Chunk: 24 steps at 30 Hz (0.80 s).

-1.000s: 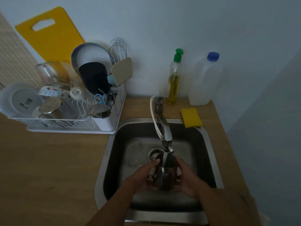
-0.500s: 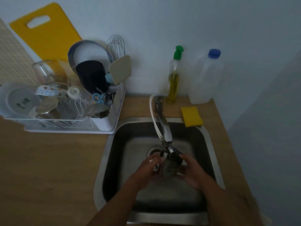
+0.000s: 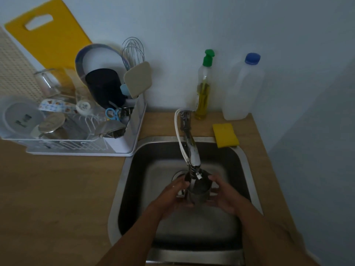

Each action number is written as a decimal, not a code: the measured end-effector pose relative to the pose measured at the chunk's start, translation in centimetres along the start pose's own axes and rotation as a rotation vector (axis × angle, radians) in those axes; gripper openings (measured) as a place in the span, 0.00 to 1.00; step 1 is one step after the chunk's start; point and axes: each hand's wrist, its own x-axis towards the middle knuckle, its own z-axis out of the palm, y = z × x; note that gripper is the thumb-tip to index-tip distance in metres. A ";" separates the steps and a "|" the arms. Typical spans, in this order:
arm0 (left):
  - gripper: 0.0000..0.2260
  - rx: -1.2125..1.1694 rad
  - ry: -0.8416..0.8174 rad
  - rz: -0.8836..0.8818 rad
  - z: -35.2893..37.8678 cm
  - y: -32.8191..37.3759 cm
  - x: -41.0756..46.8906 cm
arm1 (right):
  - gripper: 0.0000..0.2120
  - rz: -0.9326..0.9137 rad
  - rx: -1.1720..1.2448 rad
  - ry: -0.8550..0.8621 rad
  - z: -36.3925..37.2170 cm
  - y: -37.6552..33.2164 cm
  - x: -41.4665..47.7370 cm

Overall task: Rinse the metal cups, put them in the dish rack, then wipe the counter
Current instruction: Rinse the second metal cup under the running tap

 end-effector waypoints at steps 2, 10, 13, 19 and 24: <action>0.16 -0.014 0.034 0.011 -1.0 1.1 0.1 | 0.18 -0.052 -0.001 -0.024 1.9 -0.5 0.2; 0.16 0.006 0.001 -0.103 -2.0 -1.0 -0.6 | 0.22 0.017 -0.013 -0.142 0.1 2.3 -1.2; 0.15 0.008 -0.031 -0.079 0.2 -1.0 0.3 | 0.23 0.001 -0.007 -0.051 -1.3 0.9 -1.2; 0.19 -0.004 0.012 -0.013 -2.2 1.9 -0.1 | 0.23 -0.070 -0.015 -0.031 2.9 -0.3 -0.2; 0.12 0.015 -0.012 -0.148 -4.4 0.3 -1.1 | 0.12 0.021 -0.031 -0.156 2.5 2.3 -1.3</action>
